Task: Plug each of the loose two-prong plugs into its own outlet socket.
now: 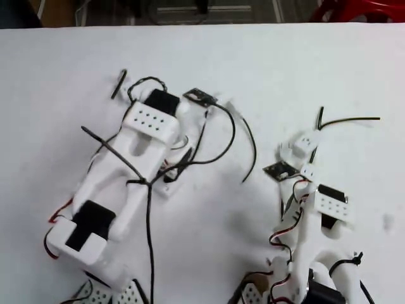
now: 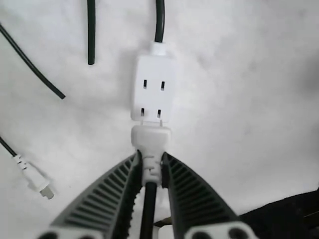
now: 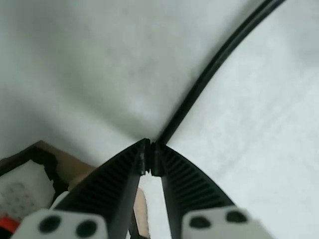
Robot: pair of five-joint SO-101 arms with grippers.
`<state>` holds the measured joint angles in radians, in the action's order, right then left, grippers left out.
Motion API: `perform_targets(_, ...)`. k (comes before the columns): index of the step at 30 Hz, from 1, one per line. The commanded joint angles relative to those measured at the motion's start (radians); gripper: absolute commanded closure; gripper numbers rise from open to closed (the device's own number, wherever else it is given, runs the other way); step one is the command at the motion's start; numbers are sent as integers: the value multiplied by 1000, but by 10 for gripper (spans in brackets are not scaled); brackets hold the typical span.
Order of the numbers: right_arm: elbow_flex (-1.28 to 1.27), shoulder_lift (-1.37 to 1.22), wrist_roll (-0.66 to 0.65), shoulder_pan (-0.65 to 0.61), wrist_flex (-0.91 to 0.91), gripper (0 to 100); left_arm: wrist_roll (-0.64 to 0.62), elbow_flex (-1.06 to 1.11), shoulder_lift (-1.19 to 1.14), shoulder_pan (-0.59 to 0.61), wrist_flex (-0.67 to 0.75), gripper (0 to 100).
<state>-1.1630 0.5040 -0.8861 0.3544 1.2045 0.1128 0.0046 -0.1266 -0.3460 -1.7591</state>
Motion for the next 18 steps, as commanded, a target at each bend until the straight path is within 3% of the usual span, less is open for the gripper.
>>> perform_targets(1, -2, 5, -3, 7, -15, 978, 5, 17, 8, 4, 35, 976)
perform_targets(18, -2, 5, -3, 7, -15, 978, 5, 86, 8, 2, 81, 976)
